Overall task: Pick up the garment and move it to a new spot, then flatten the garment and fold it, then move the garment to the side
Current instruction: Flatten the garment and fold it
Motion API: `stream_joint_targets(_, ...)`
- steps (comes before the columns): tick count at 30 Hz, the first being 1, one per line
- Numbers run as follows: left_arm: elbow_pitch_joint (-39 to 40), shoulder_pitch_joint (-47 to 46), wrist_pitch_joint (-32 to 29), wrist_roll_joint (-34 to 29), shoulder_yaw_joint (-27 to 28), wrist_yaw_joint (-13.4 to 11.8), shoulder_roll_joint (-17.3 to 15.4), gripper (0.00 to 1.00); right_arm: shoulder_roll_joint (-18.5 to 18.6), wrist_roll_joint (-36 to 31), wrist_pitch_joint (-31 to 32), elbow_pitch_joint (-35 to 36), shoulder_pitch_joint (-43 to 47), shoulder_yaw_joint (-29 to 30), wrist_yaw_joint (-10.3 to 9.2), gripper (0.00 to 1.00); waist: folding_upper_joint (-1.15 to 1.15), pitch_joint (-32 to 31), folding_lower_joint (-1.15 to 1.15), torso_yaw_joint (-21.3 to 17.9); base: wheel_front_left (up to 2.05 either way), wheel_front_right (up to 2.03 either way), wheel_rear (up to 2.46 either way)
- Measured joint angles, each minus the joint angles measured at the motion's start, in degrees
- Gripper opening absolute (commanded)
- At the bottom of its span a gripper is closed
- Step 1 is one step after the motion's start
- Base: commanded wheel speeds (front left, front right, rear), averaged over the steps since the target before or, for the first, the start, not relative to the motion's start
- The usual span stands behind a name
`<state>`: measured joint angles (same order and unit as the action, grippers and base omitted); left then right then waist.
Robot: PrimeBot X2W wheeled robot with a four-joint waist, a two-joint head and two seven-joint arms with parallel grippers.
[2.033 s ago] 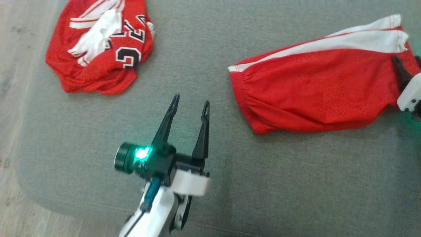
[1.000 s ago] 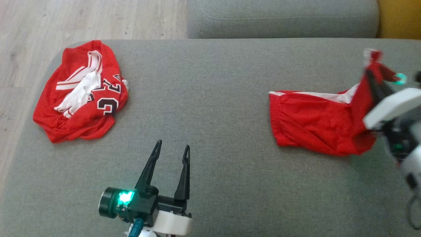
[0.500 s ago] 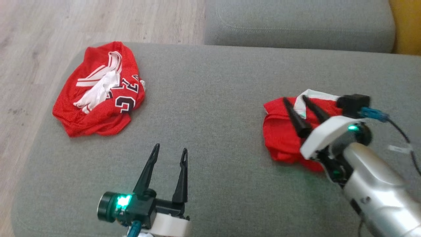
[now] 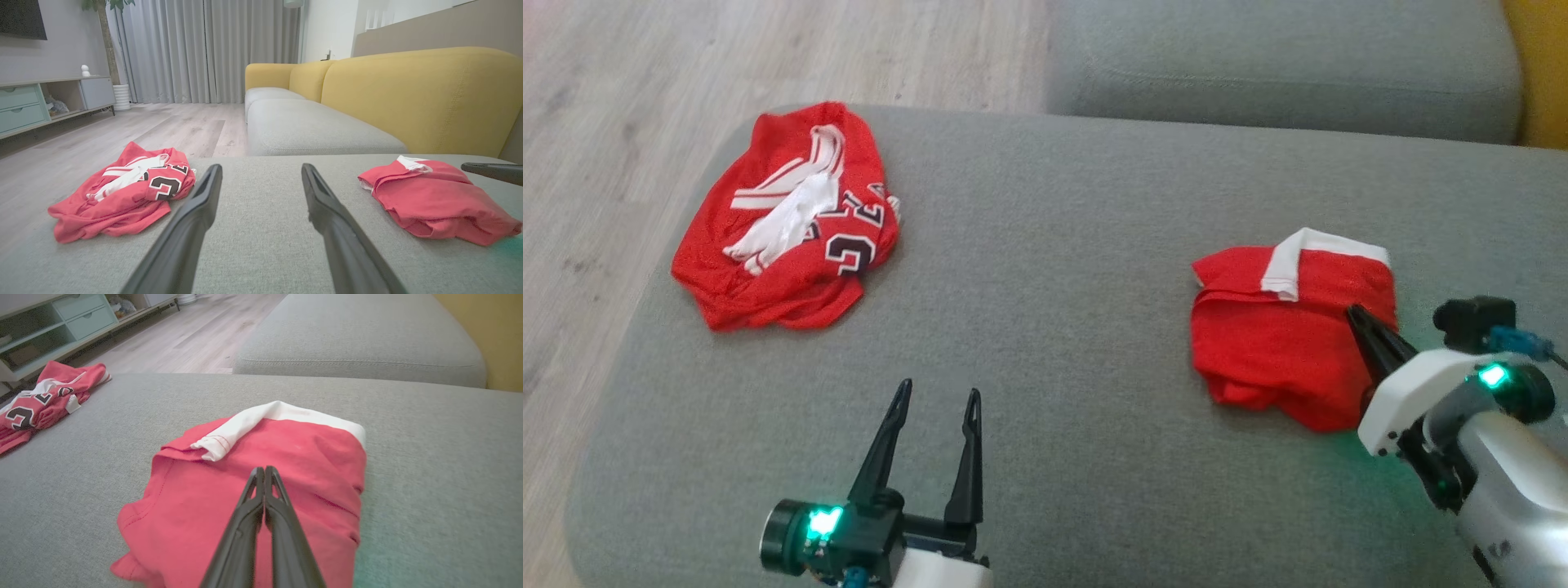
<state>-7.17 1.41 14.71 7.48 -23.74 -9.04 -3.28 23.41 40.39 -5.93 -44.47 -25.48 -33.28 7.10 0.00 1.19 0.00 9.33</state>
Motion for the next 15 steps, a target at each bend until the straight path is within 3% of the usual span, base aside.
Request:
stream_joint_targets(8,0.08,-1.87,0.0,0.7,-1.63,-0.52,0.01,1.0,0.2,-2.13,2.99,-3.3,-5.33,-3.15,0.0,0.0,0.0,3.18,0.01,3.57,0.0,0.0,0.0)
stream_joint_targets(15,0.19,-3.71,0.0,1.69,-2.96,-1.56,0.05,1.0,-0.07,-2.05,1.56,-5.59,-10.27,-4.89,0.0,0.0,0.0,5.54,0.01,6.58,0.0,0.0,0.0)
